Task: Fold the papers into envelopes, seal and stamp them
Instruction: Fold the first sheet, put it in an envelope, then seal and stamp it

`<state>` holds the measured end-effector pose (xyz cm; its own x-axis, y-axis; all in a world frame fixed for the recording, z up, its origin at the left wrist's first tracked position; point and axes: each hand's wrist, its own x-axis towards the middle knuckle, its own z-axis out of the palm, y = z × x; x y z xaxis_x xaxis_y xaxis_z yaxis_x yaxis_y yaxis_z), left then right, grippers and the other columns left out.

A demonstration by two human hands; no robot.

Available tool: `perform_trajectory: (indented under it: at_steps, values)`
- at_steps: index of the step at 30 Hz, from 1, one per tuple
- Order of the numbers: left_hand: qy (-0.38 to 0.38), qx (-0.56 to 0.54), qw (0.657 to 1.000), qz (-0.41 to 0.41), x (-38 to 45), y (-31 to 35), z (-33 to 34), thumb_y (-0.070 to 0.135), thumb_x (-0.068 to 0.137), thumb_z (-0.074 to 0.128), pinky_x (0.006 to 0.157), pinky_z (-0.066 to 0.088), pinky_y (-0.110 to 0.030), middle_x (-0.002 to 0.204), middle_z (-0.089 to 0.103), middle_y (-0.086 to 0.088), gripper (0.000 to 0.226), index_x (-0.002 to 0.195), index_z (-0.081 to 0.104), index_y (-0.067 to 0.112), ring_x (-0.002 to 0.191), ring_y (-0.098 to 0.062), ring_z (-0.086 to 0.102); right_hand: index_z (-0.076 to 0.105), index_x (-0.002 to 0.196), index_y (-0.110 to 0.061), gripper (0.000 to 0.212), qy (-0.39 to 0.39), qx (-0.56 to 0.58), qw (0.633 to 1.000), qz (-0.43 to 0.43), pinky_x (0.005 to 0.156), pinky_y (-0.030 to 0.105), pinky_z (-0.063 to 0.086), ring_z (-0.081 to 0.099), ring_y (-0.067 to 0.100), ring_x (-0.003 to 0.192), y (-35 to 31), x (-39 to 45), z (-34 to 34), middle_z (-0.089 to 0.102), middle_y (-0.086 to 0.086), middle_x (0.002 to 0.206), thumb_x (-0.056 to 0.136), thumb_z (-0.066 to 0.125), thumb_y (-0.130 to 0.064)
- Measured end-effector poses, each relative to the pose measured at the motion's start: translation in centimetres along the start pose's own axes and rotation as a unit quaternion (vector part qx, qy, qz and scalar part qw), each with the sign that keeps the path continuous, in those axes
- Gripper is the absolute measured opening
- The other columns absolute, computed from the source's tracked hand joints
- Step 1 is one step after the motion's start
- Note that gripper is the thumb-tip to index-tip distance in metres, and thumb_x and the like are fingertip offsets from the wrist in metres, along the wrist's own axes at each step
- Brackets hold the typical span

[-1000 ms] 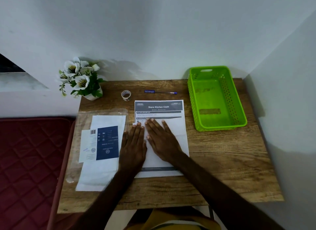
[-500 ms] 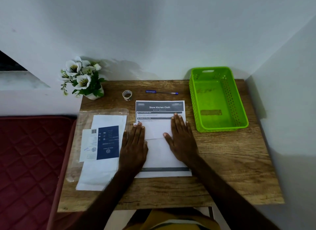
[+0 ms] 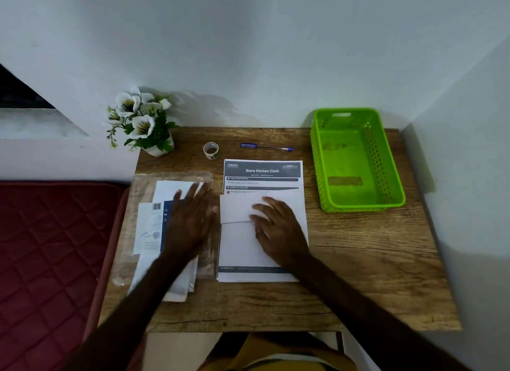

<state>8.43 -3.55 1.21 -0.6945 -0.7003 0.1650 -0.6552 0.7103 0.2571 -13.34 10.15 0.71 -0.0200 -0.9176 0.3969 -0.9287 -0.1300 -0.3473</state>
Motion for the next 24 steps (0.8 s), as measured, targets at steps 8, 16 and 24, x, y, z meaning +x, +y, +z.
perform_trajectory:
  at_steps: [8,16,24]
  values:
    - [0.024,0.103,0.994,0.002,-0.5,-7.8,-2.5,0.036,0.107,0.035,0.124,0.017,-0.057,0.158,0.043,-0.013,0.053,0.149,0.048,0.007,0.152,-0.029,0.032,0.073,0.1,-0.01,0.023,-0.126,0.102,0.974,-0.156,0.073,0.035,0.043,0.053,0.023,0.095,-8.6,0.5,2.0,0.065,0.009,0.098,0.098,0.06,-0.028]
    - [0.028,0.134,0.991,0.009,-1.7,-10.6,-2.4,0.033,0.109,0.03,0.123,0.019,-0.059,0.159,0.041,-0.014,0.052,0.15,0.046,0.004,0.152,-0.031,0.031,0.075,0.107,-0.011,0.041,-0.22,0.142,0.953,-0.155,0.081,0.039,0.045,0.051,0.022,0.098,-12.2,0.7,5.0,0.063,0.008,0.103,0.092,0.068,-0.048]
    - [0.04,0.134,0.99,-0.003,-2.0,-11.8,-2.4,0.032,0.109,0.034,0.122,0.022,-0.058,0.158,0.043,-0.014,0.051,0.149,0.048,0.003,0.149,-0.033,0.036,0.073,0.106,-0.011,0.039,-0.254,0.169,0.945,-0.118,0.087,0.042,0.04,0.046,0.024,0.103,-13.8,1.5,5.2,0.059,0.009,0.108,0.089,0.073,-0.046]
